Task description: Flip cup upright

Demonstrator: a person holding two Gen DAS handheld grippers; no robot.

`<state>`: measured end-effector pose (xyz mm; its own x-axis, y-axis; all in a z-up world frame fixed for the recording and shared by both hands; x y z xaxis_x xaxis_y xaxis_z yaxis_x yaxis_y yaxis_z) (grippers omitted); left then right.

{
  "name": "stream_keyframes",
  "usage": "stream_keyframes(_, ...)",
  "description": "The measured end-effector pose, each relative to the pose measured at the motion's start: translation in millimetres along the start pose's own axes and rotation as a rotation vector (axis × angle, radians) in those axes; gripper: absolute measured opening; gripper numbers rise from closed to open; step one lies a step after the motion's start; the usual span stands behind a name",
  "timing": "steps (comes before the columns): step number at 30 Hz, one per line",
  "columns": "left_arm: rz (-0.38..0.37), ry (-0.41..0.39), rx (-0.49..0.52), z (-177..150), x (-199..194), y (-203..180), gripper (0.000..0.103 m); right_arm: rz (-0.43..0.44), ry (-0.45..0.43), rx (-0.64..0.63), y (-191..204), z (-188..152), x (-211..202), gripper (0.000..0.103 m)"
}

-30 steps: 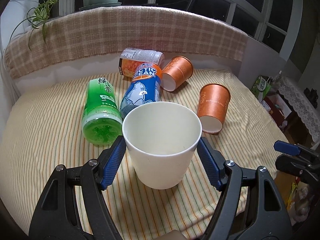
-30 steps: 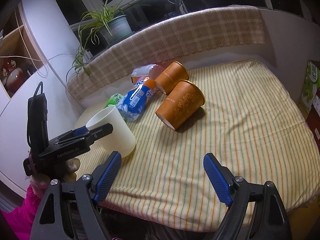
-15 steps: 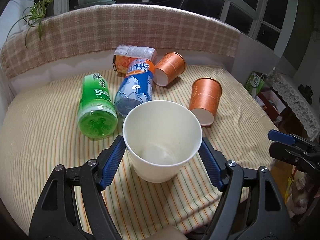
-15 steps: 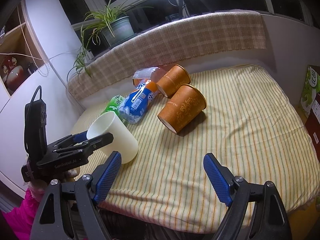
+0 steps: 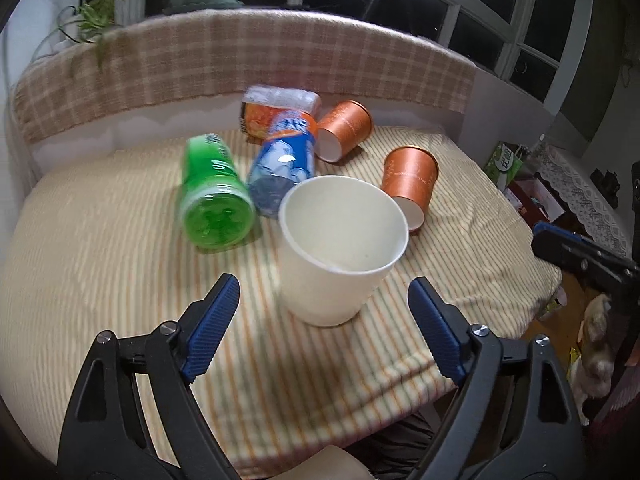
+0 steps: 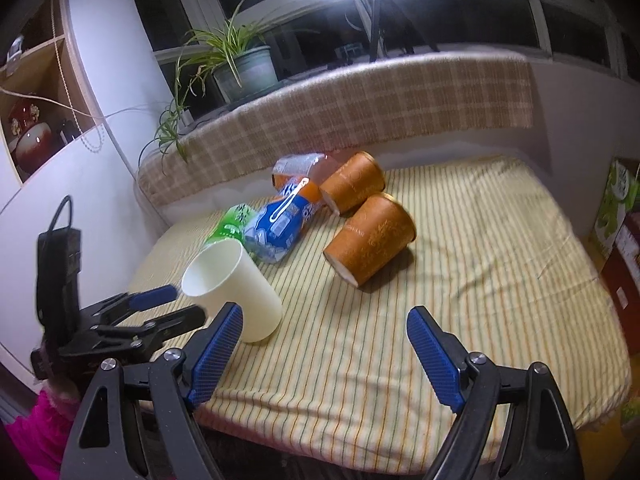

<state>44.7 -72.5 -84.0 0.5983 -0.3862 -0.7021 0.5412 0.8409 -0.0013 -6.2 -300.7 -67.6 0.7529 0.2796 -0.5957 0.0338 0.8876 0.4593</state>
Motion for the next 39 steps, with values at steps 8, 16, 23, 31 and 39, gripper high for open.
stream_keyframes(8, 0.132, -0.132, -0.03, -4, -50, 14, 0.089, -0.048, -0.105, -0.063, 20, 3, -12, 0.091)
stream_keyframes(16, 0.32, -0.316, -0.038, -2, -101, 20, 0.101, -0.114, -0.246, -0.117, 42, 5, -26, 0.102)
stream_keyframes(23, 0.412, -0.393, -0.046, -2, -121, 21, 0.102, -0.232, -0.384, -0.154, 55, 8, -35, 0.103)
stream_keyframes(31, 0.429, -0.39, -0.057, -4, -121, 21, 0.103, -0.242, -0.409, -0.158, 57, 11, -37, 0.103)
stream_keyframes(39, 0.447, -0.395, -0.052, -4, -121, 23, 0.103, -0.243, -0.409, -0.157, 56, 10, -36, 0.103)
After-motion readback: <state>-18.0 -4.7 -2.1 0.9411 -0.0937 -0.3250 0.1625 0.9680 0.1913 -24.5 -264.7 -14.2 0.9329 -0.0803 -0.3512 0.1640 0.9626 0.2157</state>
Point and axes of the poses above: each gripper's, at about its wrist camera, not at the fingertips, and x roughly the way its jaws point, y to its left, z to its top, the point moved 1 cm from there along x, roughly the way its jaws point, and after that the axes turned 13 degrees about x, right-handed, at the moved point
